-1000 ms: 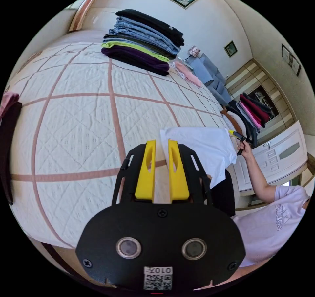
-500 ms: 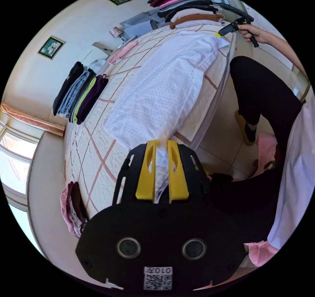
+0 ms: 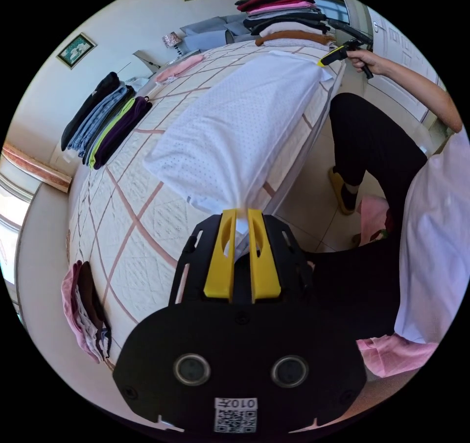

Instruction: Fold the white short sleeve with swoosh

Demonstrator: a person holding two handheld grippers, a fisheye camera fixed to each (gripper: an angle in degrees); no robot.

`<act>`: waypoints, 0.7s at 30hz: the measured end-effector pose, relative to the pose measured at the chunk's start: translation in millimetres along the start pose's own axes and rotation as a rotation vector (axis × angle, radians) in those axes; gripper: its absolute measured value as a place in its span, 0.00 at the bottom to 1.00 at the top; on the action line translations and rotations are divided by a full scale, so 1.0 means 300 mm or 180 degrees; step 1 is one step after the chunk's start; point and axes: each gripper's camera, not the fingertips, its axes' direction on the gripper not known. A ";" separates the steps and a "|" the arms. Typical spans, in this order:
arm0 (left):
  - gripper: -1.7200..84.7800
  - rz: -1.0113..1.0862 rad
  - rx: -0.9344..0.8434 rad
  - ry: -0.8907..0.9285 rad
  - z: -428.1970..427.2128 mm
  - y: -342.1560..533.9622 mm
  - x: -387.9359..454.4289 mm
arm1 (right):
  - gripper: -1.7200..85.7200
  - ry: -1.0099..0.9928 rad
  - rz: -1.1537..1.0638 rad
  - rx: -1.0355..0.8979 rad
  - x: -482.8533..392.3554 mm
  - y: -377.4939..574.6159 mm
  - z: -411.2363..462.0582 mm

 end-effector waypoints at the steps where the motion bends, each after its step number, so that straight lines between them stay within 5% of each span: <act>1: 0.06 -0.0081 -0.0083 0.0167 0.002 0.014 -0.029 | 0.05 -0.0056 0.0047 0.0001 0.008 0.017 0.006; 7: 0.09 -0.1658 0.0450 0.0507 -0.121 0.201 -0.303 | 0.05 0.0484 0.0465 0.0841 -0.059 0.195 -0.105; 11: 0.10 -0.2415 0.0814 0.0904 -0.111 0.239 -0.456 | 0.05 0.0403 -0.0410 0.1500 -0.326 0.220 -0.084; 19: 0.10 -0.2897 0.0740 0.1574 0.017 0.229 -0.638 | 0.05 0.0050 -0.0999 0.0781 -0.543 0.138 0.161; 21: 0.09 -0.2958 0.0777 0.1727 0.016 0.249 -0.678 | 0.05 -0.0051 -0.1072 0.1047 -0.593 0.162 0.124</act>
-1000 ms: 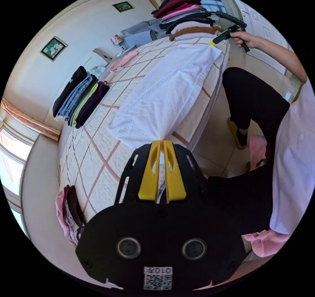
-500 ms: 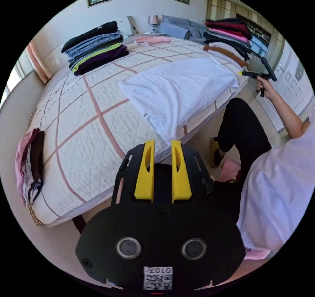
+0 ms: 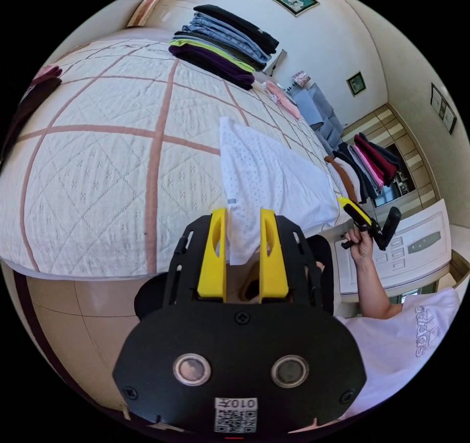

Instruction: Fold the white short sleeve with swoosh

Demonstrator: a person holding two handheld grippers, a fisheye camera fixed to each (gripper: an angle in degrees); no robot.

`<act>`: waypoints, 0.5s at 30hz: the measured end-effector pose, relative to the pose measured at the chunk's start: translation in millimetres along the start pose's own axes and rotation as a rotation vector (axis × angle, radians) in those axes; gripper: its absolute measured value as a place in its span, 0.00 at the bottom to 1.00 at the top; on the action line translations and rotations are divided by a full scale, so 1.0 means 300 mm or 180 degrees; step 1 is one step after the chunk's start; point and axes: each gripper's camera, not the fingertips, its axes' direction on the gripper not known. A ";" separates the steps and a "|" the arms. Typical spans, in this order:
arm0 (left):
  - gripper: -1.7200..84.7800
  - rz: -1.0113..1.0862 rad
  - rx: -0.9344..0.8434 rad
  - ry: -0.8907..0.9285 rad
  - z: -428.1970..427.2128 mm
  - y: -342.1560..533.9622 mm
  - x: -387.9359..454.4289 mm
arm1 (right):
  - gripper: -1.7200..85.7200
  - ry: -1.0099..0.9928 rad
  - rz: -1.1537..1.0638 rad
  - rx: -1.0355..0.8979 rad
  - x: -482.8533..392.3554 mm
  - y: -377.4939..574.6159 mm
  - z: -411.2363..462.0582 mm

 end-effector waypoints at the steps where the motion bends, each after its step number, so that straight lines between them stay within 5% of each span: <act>1: 0.09 0.0015 0.0014 0.0152 -0.016 -0.014 -0.013 | 0.07 -0.0004 -0.0099 0.0156 -0.055 -0.007 -0.017; 10: 0.03 -0.0207 -0.0087 0.0929 -0.049 -0.153 -0.176 | 0.17 -0.0244 -0.1570 -0.0163 -0.586 -0.096 0.246; 15: 0.03 -0.0211 -0.0059 0.1091 -0.099 -0.222 -0.219 | 0.19 0.0465 -0.2073 -0.0367 -0.762 -0.111 0.390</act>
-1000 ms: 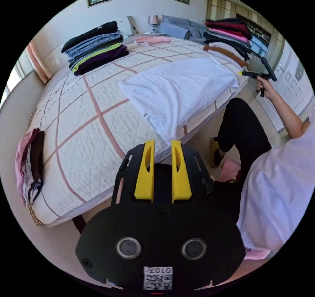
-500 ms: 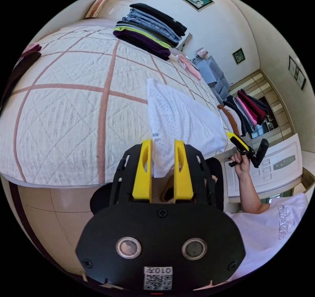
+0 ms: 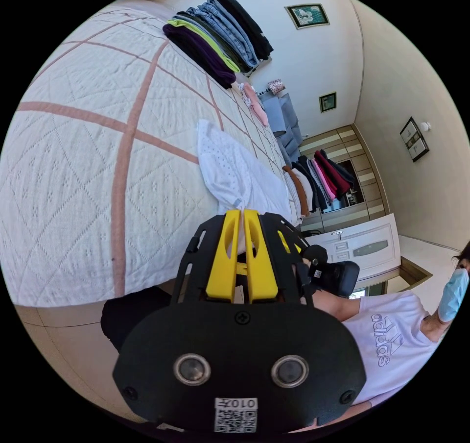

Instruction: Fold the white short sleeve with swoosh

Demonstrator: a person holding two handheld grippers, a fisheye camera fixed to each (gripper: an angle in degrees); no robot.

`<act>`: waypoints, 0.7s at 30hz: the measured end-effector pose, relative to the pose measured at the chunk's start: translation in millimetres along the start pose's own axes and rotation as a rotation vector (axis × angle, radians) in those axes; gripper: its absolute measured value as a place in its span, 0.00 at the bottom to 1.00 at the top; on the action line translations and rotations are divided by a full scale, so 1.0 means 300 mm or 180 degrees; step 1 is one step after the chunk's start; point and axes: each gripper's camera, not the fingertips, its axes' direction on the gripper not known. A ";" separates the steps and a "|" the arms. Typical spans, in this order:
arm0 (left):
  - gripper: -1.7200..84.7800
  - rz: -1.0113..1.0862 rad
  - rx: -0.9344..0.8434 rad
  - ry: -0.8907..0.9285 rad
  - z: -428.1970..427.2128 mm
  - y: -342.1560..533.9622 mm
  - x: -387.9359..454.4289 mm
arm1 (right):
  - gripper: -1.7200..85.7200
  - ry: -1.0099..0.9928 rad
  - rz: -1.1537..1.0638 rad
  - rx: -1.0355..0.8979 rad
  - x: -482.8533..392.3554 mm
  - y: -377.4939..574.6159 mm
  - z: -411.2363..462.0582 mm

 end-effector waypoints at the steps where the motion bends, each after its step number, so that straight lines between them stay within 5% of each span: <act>1: 0.03 0.0017 0.0009 0.0035 -0.013 -0.012 -0.006 | 0.17 0.0226 -0.0052 -0.0129 -0.016 -0.013 0.030; 7: 0.04 -0.0015 0.0177 0.0145 -0.128 0.002 -0.101 | 0.09 -0.0328 0.0457 -0.0098 0.196 0.032 -0.030; 16: 0.11 -0.0218 0.0289 0.0488 -0.134 -0.032 -0.213 | 0.08 -0.2638 0.1856 0.0097 0.766 0.184 0.006; 21: 0.13 -0.0413 0.0341 0.0531 -0.083 -0.105 -0.256 | 0.08 -0.2628 0.1879 0.0236 0.810 0.248 -0.037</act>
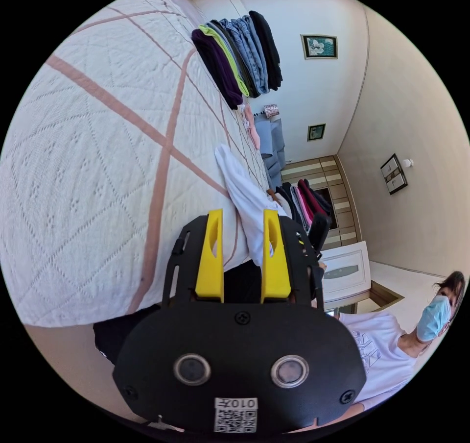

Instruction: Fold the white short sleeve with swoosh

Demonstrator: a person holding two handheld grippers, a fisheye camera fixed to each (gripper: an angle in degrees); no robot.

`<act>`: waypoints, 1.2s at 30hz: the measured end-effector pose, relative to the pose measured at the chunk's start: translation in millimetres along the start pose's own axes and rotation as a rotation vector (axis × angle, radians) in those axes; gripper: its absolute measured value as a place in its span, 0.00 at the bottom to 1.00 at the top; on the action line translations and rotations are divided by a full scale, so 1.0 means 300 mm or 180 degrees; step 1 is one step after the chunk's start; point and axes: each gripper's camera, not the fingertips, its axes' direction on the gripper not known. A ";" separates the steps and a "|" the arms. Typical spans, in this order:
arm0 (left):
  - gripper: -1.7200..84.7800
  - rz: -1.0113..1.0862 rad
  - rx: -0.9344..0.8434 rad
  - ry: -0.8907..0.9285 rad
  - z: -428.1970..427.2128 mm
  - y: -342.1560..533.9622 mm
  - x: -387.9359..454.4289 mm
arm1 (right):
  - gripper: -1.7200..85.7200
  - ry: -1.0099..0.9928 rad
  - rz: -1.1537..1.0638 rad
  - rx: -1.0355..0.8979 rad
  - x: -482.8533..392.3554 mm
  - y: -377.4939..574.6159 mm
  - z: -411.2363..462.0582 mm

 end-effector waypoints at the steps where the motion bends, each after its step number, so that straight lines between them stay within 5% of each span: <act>1: 0.13 -0.0074 0.0010 0.0028 0.020 -0.013 -0.018 | 0.08 0.0068 -0.0076 0.0046 -0.016 0.009 -0.017; 7: 0.08 -0.0212 -0.0062 0.0495 0.160 -0.030 -0.064 | 0.08 0.0380 -0.0288 0.0113 -0.058 0.023 -0.070; 14: 0.03 0.0326 0.0008 0.0207 0.323 -0.041 0.161 | 0.08 0.0161 -0.0108 0.0734 0.037 0.078 -0.371; 22: 0.02 0.2011 -0.1194 -0.0680 1.188 -0.052 0.897 | 0.08 0.0026 0.0926 0.2264 0.336 0.497 -0.913; 28: 0.02 0.2068 -0.1999 -0.1296 1.863 0.124 0.856 | 0.08 -0.0410 0.2064 0.2593 0.619 0.783 -0.892; 36: 0.04 0.2407 -0.2189 -0.1447 2.087 0.308 0.867 | 0.08 -0.0283 0.2146 0.2795 0.579 0.827 -0.865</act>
